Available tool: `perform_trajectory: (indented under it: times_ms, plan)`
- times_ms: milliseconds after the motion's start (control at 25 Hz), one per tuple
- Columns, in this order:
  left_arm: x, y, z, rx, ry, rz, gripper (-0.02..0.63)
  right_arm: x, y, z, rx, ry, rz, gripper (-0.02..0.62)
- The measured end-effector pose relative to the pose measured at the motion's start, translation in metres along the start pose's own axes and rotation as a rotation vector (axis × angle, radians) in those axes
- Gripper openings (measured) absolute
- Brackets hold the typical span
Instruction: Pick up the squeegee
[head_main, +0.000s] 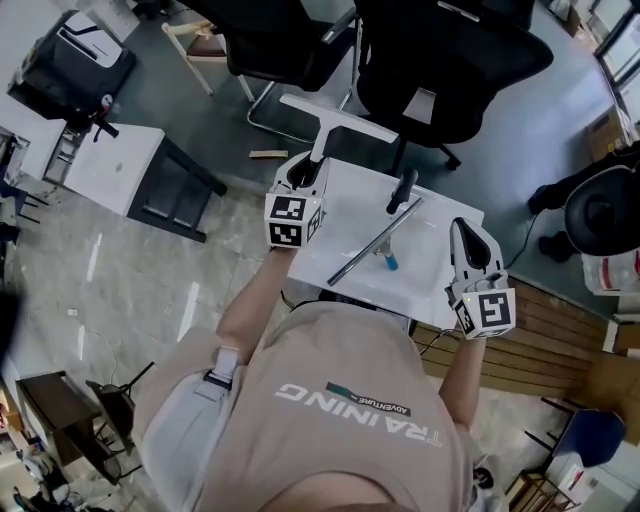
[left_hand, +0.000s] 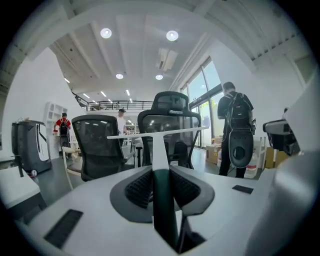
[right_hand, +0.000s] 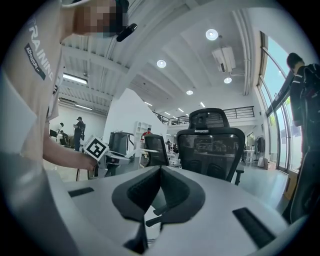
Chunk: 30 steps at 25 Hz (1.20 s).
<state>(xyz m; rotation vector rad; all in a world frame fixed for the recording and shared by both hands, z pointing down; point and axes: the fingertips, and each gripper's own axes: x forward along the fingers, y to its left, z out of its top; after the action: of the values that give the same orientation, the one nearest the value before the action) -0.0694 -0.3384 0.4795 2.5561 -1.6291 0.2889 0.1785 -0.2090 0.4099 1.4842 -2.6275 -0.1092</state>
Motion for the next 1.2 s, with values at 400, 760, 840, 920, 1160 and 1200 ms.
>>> perform_trajectory:
  times_ms: [400, 760, 840, 920, 1160, 1200]
  plan:
    - [-0.049, -0.016, 0.090, 0.048, -0.159, -0.060, 0.098, 0.001, 0.007, 0.021, -0.020, -0.044, 0.015, 0.032]
    - [-0.071, -0.022, 0.121, 0.082, -0.221, -0.083, 0.098, 0.005, 0.004, 0.032, -0.029, -0.076, 0.010, 0.032]
    - [-0.074, -0.021, 0.127, 0.085, -0.236, -0.089, 0.098, 0.006, 0.004, 0.034, -0.028, -0.081, 0.006, 0.032]
    - [-0.075, -0.019, 0.132, 0.086, -0.248, -0.094, 0.098, 0.007, 0.005, 0.036, -0.031, -0.085, 0.004, 0.032]
    - [-0.075, -0.020, 0.142, 0.089, -0.268, -0.107, 0.098, 0.002, 0.001, 0.040, -0.035, -0.091, -0.016, 0.031]
    - [-0.074, -0.021, 0.143, 0.091, -0.268, -0.111, 0.098, 0.001, 0.000, 0.041, -0.035, -0.094, -0.020, 0.032]
